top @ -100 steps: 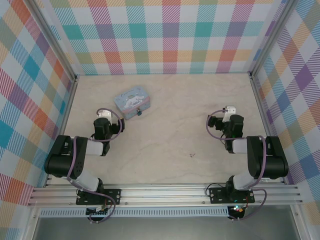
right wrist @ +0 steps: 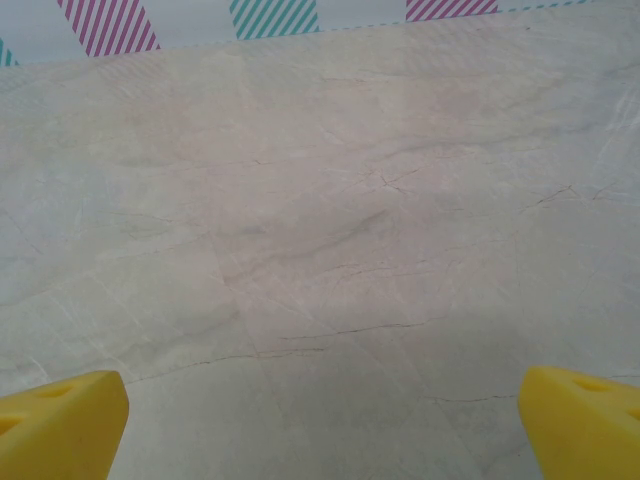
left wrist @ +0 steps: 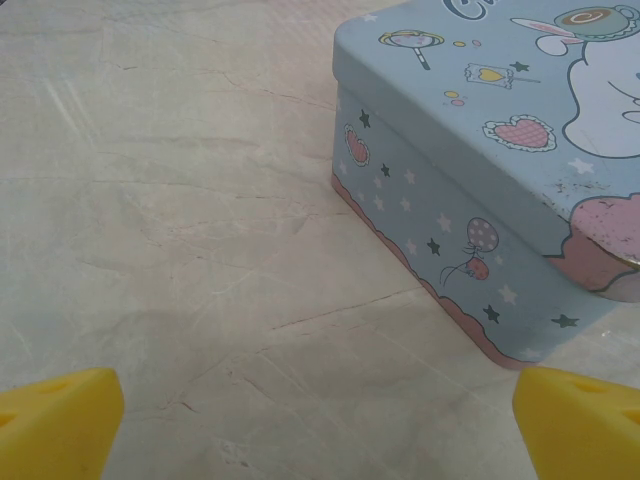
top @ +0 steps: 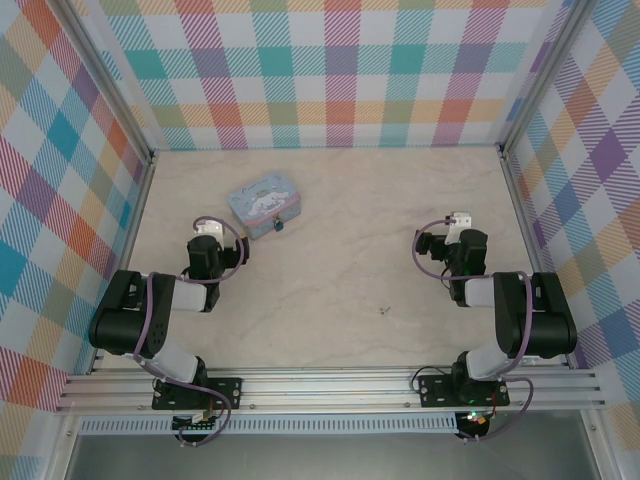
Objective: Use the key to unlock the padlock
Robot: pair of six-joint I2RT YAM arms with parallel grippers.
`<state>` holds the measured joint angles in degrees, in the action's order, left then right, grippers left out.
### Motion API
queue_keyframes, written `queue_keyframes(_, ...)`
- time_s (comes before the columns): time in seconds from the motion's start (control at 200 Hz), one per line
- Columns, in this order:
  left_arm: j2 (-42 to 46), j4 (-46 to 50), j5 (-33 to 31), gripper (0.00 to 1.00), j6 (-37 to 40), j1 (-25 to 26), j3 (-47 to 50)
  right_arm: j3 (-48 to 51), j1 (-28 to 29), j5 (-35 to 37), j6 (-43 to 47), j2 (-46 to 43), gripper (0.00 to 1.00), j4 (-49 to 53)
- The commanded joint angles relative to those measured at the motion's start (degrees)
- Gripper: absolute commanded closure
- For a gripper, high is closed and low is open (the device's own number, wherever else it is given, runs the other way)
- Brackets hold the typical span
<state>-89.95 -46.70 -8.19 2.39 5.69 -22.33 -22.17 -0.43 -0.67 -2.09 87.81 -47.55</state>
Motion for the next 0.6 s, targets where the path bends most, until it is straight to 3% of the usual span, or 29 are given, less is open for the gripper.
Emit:
queue_keyframes(0.0, 0.12, -1.29, -0.32, 0.0, -0.62, -0.59, -1.05, -0.5, -0.3, -0.21, -0.02, 0.09, 0.0, -1.49)
queue_keyframes(0.305, 2.25, 0.66, -0.94, 0.0, -0.88, -0.65, -1.29, -0.66, -0.28, 1.01, -0.72, -0.58, 0.0, -0.84)
queue_keyframes(0.485, 12.34, 19.32, -3.26, 0.0, -3.64, -0.62, -6.9, -5.41, -0.28, 2.88, -2.24, -8.65, 0.0, 16.22)
queue_keyframes(0.595, 16.2, 31.4, -0.08, 0.0, -7.92, -0.55, -11.9, -8.11, -0.28, -1.6, -4.93, -14.04, 0.0, 26.61)
